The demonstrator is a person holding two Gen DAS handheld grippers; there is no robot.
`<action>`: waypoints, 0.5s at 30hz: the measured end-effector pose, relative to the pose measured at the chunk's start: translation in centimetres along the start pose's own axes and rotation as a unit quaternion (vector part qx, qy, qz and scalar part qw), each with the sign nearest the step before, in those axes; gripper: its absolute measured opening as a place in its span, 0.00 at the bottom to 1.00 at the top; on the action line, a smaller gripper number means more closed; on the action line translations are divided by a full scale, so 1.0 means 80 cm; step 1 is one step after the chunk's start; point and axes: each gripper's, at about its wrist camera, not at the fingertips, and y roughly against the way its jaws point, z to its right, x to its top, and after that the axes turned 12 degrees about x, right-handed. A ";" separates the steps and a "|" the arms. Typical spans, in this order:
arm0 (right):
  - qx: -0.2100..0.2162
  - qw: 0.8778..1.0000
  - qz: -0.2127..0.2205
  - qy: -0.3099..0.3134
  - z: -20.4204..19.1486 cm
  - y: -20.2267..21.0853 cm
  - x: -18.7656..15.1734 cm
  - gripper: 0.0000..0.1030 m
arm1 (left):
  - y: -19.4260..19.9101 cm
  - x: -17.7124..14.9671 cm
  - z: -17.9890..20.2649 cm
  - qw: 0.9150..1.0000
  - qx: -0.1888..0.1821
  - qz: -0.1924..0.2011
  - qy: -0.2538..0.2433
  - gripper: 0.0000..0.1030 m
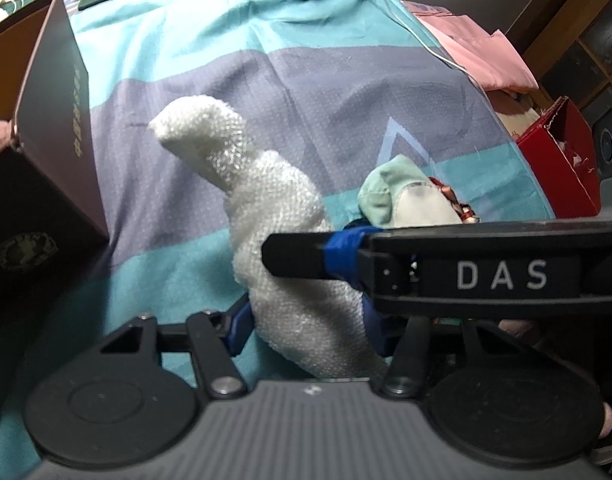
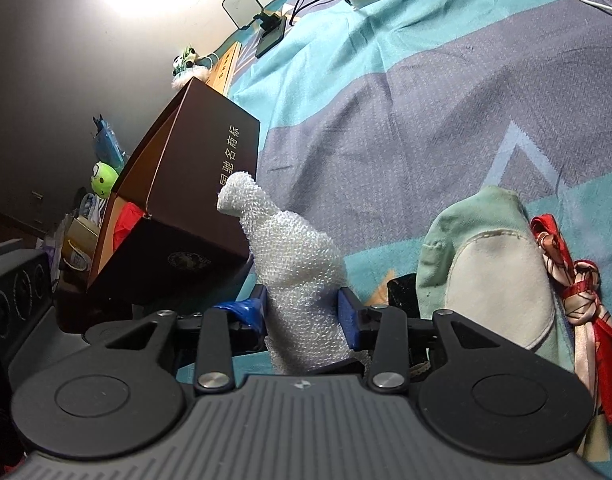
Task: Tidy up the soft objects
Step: 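Close the right gripper on the white bubbly-textured toy, then carry the white toy with the right gripper over the cardboard box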
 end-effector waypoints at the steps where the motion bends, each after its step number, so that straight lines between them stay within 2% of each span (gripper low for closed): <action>1: 0.000 1.000 -0.001 0.003 -0.003 0.000 -0.001 0.22 | 0.002 -0.001 -0.001 1.000 0.000 0.001 -0.002 0.52; 15: 0.020 0.999 -0.026 0.000 -0.049 -0.017 -0.023 0.22 | 0.046 -0.029 -0.035 0.998 0.003 -0.003 -0.056 0.51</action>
